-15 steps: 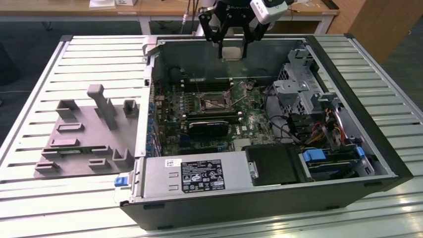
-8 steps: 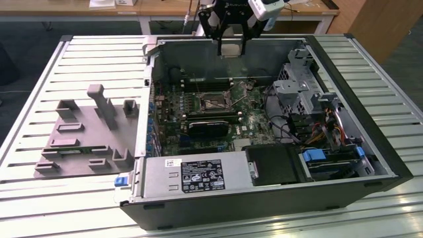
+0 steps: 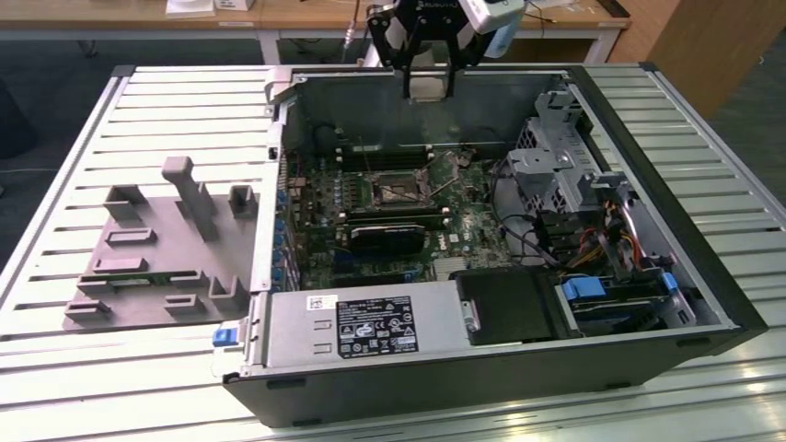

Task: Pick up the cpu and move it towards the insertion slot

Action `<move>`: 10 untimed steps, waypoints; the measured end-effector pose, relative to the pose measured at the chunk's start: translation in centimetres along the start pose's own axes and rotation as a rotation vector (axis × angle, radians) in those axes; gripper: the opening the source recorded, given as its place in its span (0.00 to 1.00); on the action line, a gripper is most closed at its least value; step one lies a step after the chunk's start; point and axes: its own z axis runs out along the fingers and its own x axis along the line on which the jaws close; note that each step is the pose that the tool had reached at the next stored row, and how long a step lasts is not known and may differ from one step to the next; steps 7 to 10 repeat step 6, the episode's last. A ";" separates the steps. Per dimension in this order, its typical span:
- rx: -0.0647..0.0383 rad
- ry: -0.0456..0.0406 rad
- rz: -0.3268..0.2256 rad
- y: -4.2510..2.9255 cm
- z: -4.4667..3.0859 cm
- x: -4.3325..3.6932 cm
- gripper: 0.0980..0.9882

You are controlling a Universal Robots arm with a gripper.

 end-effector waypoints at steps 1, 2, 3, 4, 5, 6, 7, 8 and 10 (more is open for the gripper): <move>0.000 0.0000 0.000 0.01 0.00 0.00 0.50; 0.000 0.0000 0.000 0.01 0.00 0.00 0.50; 0.000 0.0000 0.000 0.02 0.00 0.00 0.50; 0.000 0.0000 0.000 0.03 0.00 0.00 0.50; 0.000 0.0000 0.000 0.03 0.00 0.00 0.50; 0.000 -0.0001 0.000 0.03 0.00 0.00 0.50; 0.000 -0.0001 0.000 0.03 0.00 0.00 0.50; 0.000 -0.0001 0.000 0.03 0.00 0.00 0.50; 0.000 -0.0001 0.000 0.03 0.00 0.00 0.50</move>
